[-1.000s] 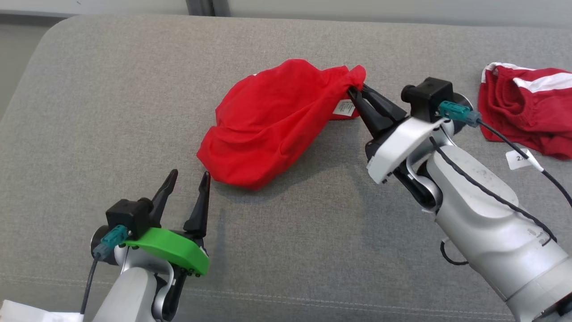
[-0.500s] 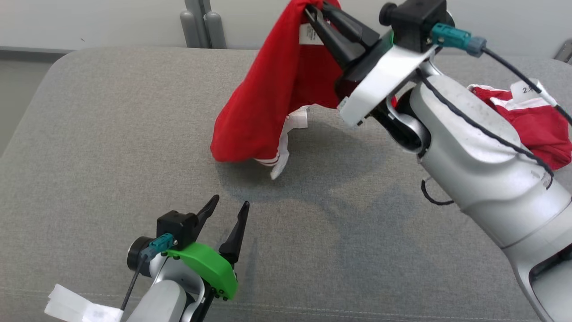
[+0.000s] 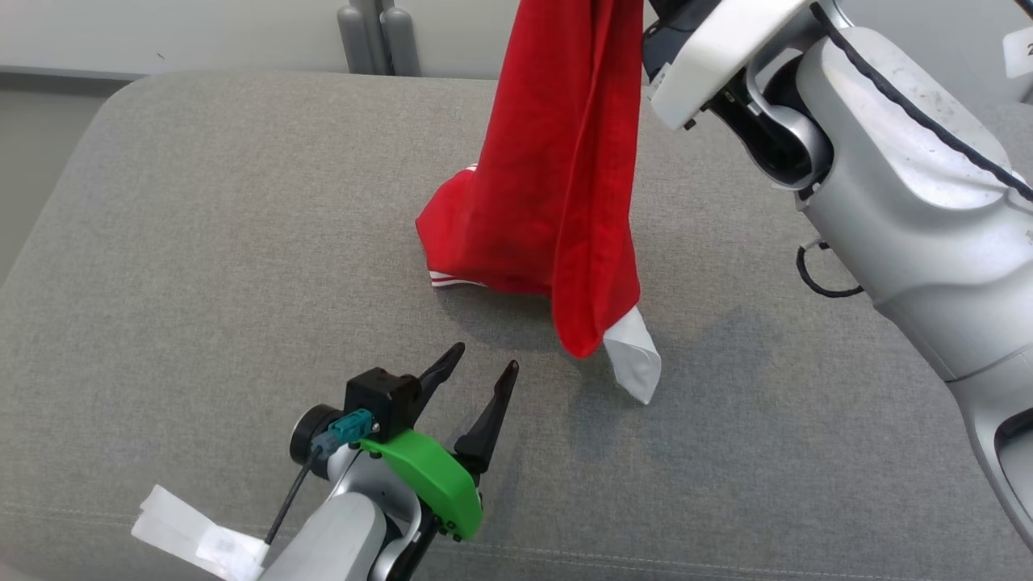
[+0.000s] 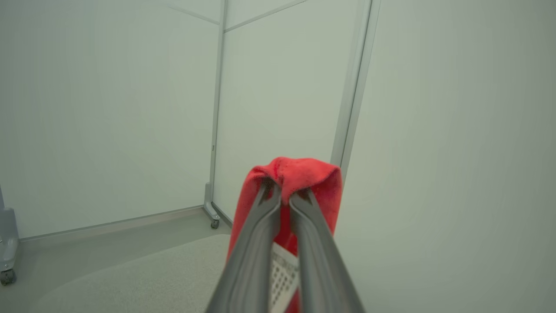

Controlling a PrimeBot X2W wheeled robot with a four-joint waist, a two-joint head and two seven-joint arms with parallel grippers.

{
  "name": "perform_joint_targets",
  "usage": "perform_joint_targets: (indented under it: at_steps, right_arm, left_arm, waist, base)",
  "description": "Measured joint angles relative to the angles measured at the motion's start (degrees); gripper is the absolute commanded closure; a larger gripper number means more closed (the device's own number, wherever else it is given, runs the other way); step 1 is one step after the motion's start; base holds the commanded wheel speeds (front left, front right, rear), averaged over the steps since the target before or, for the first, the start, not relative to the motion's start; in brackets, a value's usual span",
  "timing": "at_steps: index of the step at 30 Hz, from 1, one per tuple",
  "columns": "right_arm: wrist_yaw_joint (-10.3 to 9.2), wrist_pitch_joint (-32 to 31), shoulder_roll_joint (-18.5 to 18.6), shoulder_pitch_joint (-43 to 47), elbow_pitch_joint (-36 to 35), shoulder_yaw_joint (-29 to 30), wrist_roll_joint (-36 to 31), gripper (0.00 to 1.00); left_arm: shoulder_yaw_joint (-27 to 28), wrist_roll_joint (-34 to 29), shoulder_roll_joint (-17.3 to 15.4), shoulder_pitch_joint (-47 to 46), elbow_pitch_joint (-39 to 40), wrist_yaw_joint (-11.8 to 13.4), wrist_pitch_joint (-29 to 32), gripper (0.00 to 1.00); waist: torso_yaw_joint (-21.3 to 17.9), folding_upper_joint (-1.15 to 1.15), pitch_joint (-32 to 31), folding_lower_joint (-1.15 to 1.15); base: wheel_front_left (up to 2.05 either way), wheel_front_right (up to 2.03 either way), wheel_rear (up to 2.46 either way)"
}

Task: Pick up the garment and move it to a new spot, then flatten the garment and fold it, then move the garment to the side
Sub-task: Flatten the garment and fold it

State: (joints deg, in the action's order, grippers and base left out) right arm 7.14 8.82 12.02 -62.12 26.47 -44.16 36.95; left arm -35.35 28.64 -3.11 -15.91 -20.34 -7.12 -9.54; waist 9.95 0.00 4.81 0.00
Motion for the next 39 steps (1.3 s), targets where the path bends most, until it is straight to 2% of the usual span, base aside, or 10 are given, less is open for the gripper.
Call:
perform_joint_targets:
  at_steps: [4,8,21,26,32,38,39]
  right_arm:
    - [0.0,-1.4,1.99,0.34,2.16,-1.68,-0.01,1.0]
    - [0.0,-1.65,3.85,0.38,3.92,-0.92,0.0,1.0]
    - [-0.11,-2.35,8.44,-0.75,10.46,1.86,-0.2,1.0]
    - [-0.1,-2.23,7.97,-1.53,11.6,2.3,-0.19,1.0]
    - [-0.09,-1.0,7.22,-2.02,12.99,2.3,-0.19,1.0]
    - [-0.09,0.32,5.5,-2.96,13.81,2.03,-0.19,1.0]
    - [-0.09,0.78,5.45,-3.15,14.07,1.98,-0.19,1.0]
  left_arm:
    - [-0.01,0.65,0.04,-1.46,0.12,0.0,0.2,0.0]
    - [-0.63,2.75,0.04,-2.76,-0.07,-0.01,1.1,0.0]
    - [-8.45,5.89,0.32,-9.23,-0.84,0.0,4.47,0.0]
    - [-11.81,6.99,0.41,-10.15,-0.91,-0.01,5.65,0.0]
    - [-8.68,7.56,0.41,-13.44,-5.05,-0.01,6.3,0.0]
    - [-10.4,10.42,0.64,-14.83,-5.78,-0.01,7.48,0.0]
    - [-10.32,10.51,0.64,-15.16,-6.17,-0.01,7.46,0.08]
  waist:
    - [-0.1,0.0,0.97,0.0]
    - [-0.66,0.0,2.18,0.0]
    - [-4.05,0.0,7.2,0.0]
    - [-5.4,0.0,9.39,0.0]
    - [-7.12,0.0,12.21,0.0]
    - [-8.74,0.0,13.96,0.0]
    - [-9.03,0.0,14.17,0.0]
  base:
    - [0.0,0.0,0.0]
    - [0.0,0.0,0.0]
    - [0.0,0.0,0.0]
    - [0.0,0.0,0.0]
    - [0.0,0.0,0.0]
    - [0.0,0.0,0.0]
    - [0.0,0.0,0.0]
